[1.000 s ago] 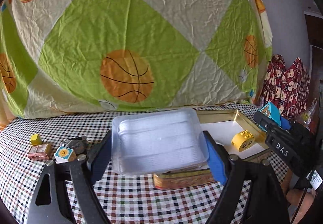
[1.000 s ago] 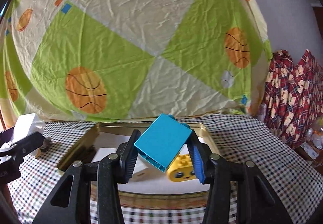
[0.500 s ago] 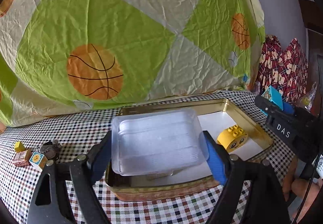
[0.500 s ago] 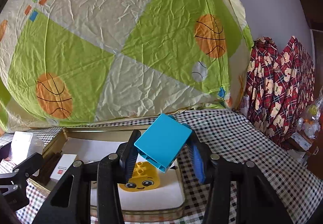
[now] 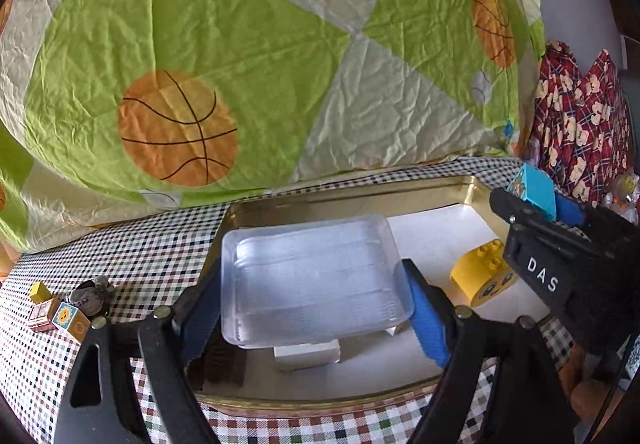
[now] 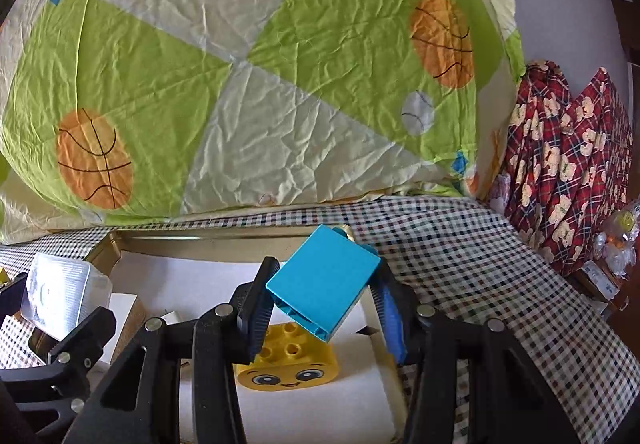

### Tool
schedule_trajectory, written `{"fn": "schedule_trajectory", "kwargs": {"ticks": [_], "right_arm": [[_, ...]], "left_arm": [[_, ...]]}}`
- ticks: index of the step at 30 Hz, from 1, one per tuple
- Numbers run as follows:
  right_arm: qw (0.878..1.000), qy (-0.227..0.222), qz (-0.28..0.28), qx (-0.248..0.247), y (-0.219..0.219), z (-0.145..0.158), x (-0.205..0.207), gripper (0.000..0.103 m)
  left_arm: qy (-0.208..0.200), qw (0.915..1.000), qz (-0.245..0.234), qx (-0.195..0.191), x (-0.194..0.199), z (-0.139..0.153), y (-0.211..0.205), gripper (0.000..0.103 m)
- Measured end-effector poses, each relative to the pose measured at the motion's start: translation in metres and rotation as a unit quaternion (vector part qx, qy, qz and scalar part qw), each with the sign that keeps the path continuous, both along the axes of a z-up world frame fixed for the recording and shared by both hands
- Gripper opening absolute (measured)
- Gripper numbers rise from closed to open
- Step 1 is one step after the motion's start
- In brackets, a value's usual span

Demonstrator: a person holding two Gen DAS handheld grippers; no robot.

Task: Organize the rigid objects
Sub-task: 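Carry the clear box with the left tool while the right tool carries the blue brick over the tray, then open the left tool to set the box in the tray while the right tool drops the brick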

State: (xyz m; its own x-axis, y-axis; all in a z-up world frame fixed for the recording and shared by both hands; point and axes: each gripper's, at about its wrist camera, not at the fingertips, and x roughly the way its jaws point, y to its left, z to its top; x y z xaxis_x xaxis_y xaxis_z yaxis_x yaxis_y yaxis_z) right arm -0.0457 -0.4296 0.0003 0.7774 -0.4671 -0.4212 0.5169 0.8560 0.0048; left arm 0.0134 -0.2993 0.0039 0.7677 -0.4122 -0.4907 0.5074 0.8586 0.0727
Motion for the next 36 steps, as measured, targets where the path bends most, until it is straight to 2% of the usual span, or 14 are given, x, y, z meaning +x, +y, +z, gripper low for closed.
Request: {"fn": "schedule_trajectory", "kwargs": {"ticks": [16, 18, 23, 26, 27, 28, 30, 32, 36], "right_arm": [[0.997, 0.059, 0.035, 0.027, 0.011, -0.011, 0.031, 0.05], [0.997, 0.064, 0.037, 0.031, 0.01, -0.013, 0.033, 0.045], [0.996, 0.071, 0.042, 0.035, 0.011, -0.014, 0.035, 0.045], [0.996, 0.057, 0.048, 0.047, 0.009, -0.013, 0.032, 0.045], [0.996, 0.047, 0.046, 0.052, 0.008, -0.012, 0.029, 0.049], [0.997, 0.031, 0.044, 0.058, 0.006, -0.01, 0.024, 0.055], [0.998, -0.007, 0.03, 0.061, 0.005, -0.006, 0.012, 0.088], [0.997, -0.052, 0.01, 0.05, 0.005, 0.001, -0.001, 0.092], [0.996, -0.082, -0.016, 0.041, 0.002, 0.007, -0.013, 0.095]], "left_arm": [[0.034, 0.9984, 0.026, 0.037, 0.021, -0.017, -0.001, 0.084], [0.04, 0.9981, 0.028, 0.038, 0.023, -0.019, -0.001, 0.084], [0.053, 0.9969, 0.035, 0.046, 0.029, -0.022, -0.002, 0.084], [0.07, 0.9958, 0.029, 0.052, 0.033, -0.026, -0.004, 0.084], [0.073, 0.9954, 0.029, 0.053, 0.035, -0.027, -0.004, 0.086], [0.077, 0.9953, 0.027, 0.053, 0.036, -0.028, -0.004, 0.093], [0.081, 0.9953, 0.025, 0.047, 0.036, -0.028, -0.002, 0.102], [0.082, 0.9955, 0.028, 0.038, 0.036, -0.027, 0.001, 0.102], [0.088, 0.9956, 0.03, 0.013, 0.038, -0.026, 0.009, 0.102]]}}
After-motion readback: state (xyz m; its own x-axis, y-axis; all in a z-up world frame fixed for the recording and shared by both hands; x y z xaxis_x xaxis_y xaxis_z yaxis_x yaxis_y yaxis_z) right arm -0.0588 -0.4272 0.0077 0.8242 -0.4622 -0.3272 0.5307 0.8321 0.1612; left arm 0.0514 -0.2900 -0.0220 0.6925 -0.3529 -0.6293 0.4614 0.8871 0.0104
